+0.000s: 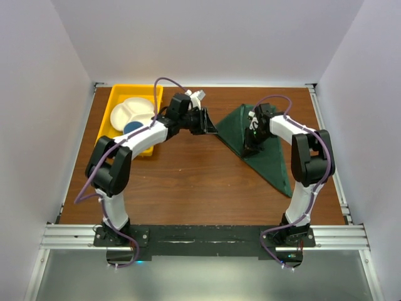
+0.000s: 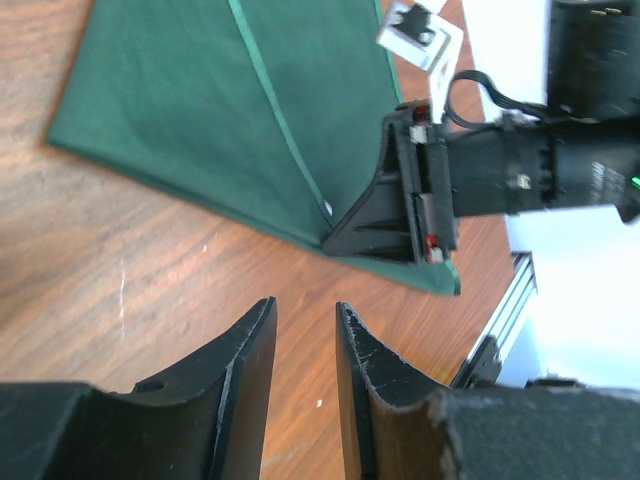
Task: Fold the napkin, place the utensils inside, and roll it up
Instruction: Fold the napkin
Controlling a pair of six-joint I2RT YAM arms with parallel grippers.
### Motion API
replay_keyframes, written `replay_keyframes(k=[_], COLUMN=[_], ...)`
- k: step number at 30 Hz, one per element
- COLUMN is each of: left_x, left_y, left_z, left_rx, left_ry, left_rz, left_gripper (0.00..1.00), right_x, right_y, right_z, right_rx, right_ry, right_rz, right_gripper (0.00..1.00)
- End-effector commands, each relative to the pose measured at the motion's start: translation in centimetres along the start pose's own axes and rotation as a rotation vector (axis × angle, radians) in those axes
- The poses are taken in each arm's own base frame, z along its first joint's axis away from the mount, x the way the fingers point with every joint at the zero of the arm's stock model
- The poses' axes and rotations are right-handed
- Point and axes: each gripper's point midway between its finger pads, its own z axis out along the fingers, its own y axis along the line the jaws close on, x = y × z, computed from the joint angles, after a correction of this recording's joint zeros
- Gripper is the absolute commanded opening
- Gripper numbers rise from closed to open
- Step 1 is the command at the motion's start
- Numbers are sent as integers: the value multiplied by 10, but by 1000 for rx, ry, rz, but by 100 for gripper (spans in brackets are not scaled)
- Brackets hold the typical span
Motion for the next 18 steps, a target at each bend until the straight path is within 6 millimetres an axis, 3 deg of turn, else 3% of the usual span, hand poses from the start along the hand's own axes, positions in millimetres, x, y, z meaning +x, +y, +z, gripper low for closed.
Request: replay_keyframes(k=[1,3,4,5,6,9,13,14,16,18], left_x=[-8,-1,3,6,10,19,29,28,30,31], left_y=[-30,-37,-38,-40,-46,-60,-70,-80,-85,-91], left_z=[-44,-62,-69,-75,-89,-118,-157,-172,-182,-192], left_rx=[20,23,21,25,35,56,43,63,87,113], left_ry=[-34,-39,-39,-41,-55,-72,-98,-129,-151,-174], left_rz=[97,100,98,96,102,138,241,267,299,315], left_gripper=[34,35,35,36,38,41,43,44,45,46], right_x=[-4,-6,-5,-8,-8,-1,13,16,38,62], right_y=[0,7,1,2,-1,-9,-19,-26,-39,-65], right_z=[3,-22,-35,-58,-70,-97,-104,-106,-105,-99], right_rx=[-2,6,57,79,104,124,136,146,149,208], right_ry=[-10,-55,-74,-136,-161,-211,-256,-273,-293,-285], right_rz=[-27,-25,-11,12,41,174,371,466,552,658], right_gripper=[19,22,26,30,39,49,50,50,50,51])
